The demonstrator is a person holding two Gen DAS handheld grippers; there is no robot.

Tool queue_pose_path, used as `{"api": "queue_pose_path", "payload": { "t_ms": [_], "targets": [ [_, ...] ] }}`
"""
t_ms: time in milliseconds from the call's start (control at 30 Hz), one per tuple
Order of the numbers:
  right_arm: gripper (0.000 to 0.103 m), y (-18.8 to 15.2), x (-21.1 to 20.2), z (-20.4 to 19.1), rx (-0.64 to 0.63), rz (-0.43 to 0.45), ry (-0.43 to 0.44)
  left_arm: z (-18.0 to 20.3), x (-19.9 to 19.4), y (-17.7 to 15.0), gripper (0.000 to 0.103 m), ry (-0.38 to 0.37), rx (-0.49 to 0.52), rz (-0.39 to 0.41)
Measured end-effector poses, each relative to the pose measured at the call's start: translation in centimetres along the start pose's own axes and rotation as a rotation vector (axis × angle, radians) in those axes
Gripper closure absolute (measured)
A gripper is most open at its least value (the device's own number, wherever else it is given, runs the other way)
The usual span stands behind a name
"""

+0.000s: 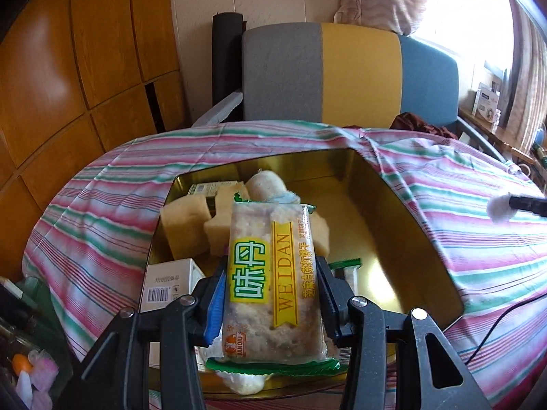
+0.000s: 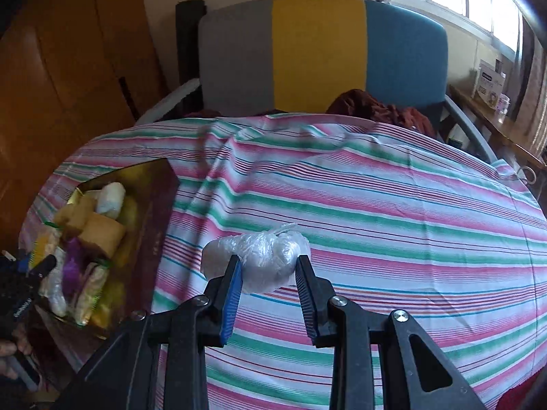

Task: Organize objects
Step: 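Carry the WEIDAN cracker packet into the gold tray and lower it with the left tool, then lower the white ball into the tray with the right tool while the left tool releases the packet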

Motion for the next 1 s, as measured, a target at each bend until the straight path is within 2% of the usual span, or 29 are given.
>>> {"api": "queue_pose_path", "payload": {
  "t_ms": [300,533,1000],
  "targets": [
    [0.072,2.1,1.5,-8.9,-0.056,-0.013,0.194,-0.8,3.1,-1.9,0.056,0.009,0.004,-0.07],
    [0.072,2.4,4.7,-15.0,-0.132,-0.068,0.261,-1.5,3.6,-2.4,0.053,0.0,-0.013,-0.066],
    [0.07,0.1,10.1,-19.7,-0.147,-0.212,0.339,-3.3,1.7,-1.9,0.044,0.006,-0.067,-0.019]
  ]
}}
Point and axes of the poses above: each gripper's, at about its wrist camera, not at the fingertips, and x roughly the way its jaws point, z to its right, y to its top, the point moved 5 cm from there along x, roughly the way its jaws point, and after that the axes turned 2 degrees about z, right-handed, at the moved point
